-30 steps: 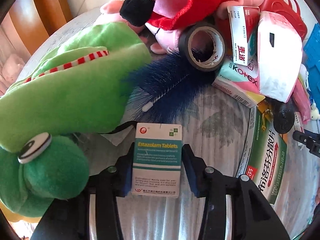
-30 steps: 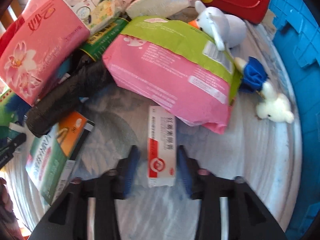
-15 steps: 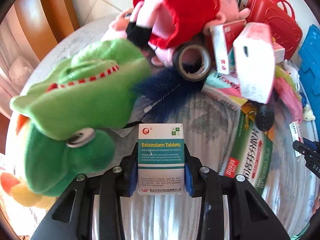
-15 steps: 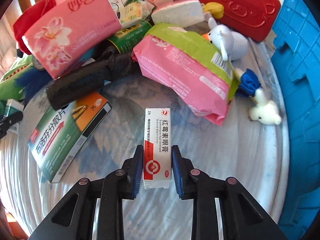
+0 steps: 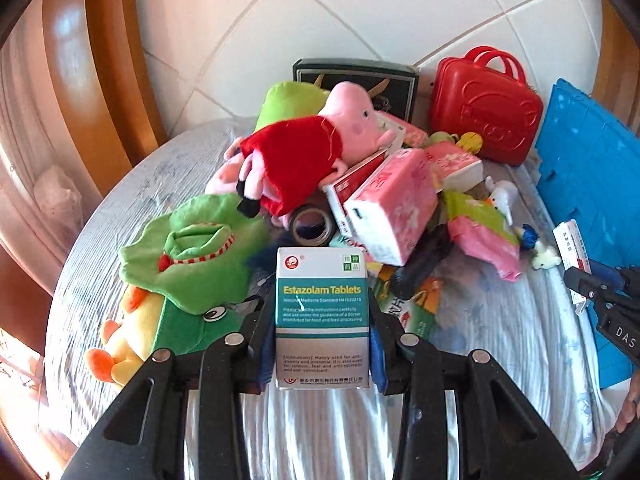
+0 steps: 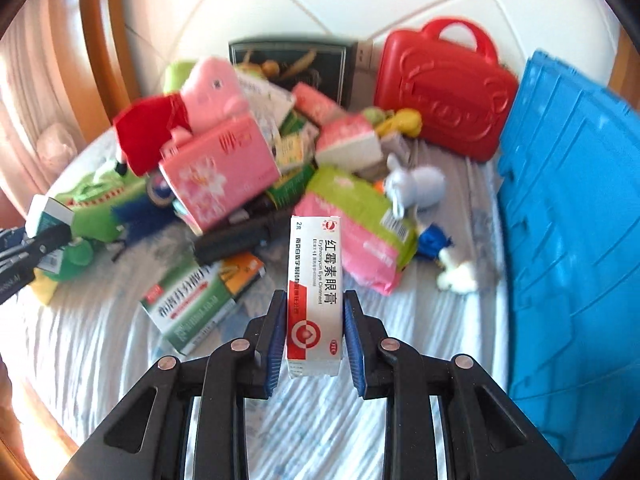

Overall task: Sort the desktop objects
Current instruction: 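Carry the Estazolam box with the left tool while the right tool carries the eye ointment box to the crate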

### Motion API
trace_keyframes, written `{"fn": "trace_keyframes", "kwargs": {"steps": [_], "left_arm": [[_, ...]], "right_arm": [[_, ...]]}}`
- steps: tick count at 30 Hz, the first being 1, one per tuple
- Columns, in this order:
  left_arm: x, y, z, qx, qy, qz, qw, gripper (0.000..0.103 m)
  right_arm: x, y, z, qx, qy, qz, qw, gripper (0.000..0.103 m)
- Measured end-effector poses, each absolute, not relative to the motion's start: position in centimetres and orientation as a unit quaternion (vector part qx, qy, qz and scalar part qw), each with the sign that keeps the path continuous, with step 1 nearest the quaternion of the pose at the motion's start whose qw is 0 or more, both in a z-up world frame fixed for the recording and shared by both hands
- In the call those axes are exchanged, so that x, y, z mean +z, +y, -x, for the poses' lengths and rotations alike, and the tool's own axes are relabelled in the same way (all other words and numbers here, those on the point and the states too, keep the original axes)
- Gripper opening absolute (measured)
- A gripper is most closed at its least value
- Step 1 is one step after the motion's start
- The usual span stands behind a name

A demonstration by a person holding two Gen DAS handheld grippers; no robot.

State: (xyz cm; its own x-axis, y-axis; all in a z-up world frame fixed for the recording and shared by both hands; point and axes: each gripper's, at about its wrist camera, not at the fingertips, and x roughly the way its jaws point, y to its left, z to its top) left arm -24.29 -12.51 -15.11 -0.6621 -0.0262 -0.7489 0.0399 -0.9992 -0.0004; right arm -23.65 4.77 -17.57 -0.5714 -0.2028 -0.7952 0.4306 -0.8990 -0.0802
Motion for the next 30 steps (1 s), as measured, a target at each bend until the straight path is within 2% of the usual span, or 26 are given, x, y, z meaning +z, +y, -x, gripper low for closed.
{"fn": "trace_keyframes", "kwargs": {"steps": [8, 16, 23, 30], "left_arm": [[-9.1, -6.3, 21.9, -0.935, -0.011, -0.354, -0.023, 0.036], [-4.0, 3.7, 20.5, -0.947, -0.037, -0.303, -0.098, 0.036], [-0.9, 14.7, 18.7, -0.947, -0.068, -0.266, -0.168, 0.036], [1.5, 24.9, 16.5, -0.936, -0.094, -0.251, -0.228, 0.036]], "right_arm": [[-8.9, 7.7, 19.6, -0.920, 0.117, -0.332, 0.173, 0.027], [-2.0, 14.9, 16.2, -0.953, 0.097, -0.258, 0.125, 0.027], [1.2, 24.2, 14.8, -0.971, 0.073, -0.223, 0.050, 0.027], [1.6, 33.6, 15.0, -0.974, 0.057, -0.217, -0.027, 0.027]]}}
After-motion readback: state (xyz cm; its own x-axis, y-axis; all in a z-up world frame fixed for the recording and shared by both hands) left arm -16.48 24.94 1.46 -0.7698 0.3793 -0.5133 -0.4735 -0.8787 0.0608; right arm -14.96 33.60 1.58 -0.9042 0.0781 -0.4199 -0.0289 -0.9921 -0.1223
